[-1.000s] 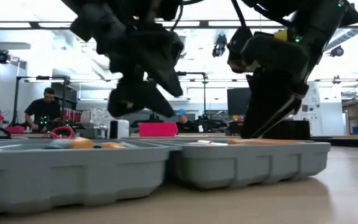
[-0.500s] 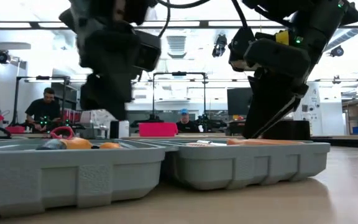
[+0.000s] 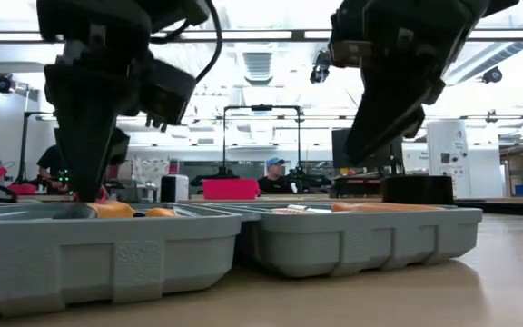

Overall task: Prefit tool cases
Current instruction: Remove the hammer from the gray tool box

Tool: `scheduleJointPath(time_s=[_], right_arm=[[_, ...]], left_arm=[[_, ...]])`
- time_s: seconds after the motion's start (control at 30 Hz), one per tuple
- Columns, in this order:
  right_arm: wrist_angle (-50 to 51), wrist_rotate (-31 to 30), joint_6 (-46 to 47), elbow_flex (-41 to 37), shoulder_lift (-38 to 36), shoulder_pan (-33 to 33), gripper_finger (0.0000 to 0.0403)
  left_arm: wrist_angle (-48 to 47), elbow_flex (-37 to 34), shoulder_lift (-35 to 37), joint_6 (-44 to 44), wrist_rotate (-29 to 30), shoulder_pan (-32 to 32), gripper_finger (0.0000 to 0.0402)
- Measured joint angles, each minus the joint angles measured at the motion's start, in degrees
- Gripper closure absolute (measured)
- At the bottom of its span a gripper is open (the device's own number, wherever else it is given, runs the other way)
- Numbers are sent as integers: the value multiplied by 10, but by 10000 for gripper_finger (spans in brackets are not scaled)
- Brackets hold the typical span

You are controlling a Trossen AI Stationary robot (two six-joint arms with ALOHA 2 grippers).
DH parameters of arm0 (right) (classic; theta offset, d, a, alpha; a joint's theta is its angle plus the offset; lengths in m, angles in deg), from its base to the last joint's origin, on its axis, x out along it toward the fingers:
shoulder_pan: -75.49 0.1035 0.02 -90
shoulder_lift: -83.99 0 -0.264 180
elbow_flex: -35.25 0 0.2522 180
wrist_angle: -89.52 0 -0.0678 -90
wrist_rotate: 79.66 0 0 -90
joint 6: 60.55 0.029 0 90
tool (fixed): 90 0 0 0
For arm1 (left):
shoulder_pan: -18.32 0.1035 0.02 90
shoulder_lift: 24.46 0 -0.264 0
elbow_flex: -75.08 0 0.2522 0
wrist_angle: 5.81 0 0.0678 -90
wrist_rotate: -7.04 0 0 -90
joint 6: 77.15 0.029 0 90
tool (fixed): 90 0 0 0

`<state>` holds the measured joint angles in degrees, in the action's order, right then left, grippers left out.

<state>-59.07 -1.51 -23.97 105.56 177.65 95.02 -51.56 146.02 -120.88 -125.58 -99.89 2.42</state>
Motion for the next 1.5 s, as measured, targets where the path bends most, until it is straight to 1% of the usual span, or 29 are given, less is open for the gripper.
scheduleJointPath(time_s=[0.07,0.2,0.3,0.47,0.6,0.8,0.9,1.07,1.17,1.37,1.5], right_arm=[[3,0,-3,2,1,1,286],[1,-1,-6,4,1,1,283],[0,-1,-8,4,2,1,278],[0,-1,-12,4,2,1,280],[0,-1,-12,4,2,1,288],[0,-1,-6,4,2,1,287],[0,-1,-2,4,2,1,281],[-6,-1,-8,4,2,1,273],[-21,1,-15,4,2,-3,272],[-30,4,-35,11,4,-17,280],[-30,5,-69,30,19,-30,285]], left_arm=[[-2,-4,0,-1,12,0,246],[-35,-7,0,10,55,0,244],[-58,-7,1,27,104,0,248],[-59,-7,0,68,209,2,251],[-47,-7,0,97,267,2,249],[10,-8,0,143,315,4,255],[16,-8,0,154,307,10,260],[-21,-8,17,138,243,14,268],[-60,-8,30,113,219,11,272],[-132,-8,72,66,208,1,270],[-161,-8,96,38,209,-1,265]])
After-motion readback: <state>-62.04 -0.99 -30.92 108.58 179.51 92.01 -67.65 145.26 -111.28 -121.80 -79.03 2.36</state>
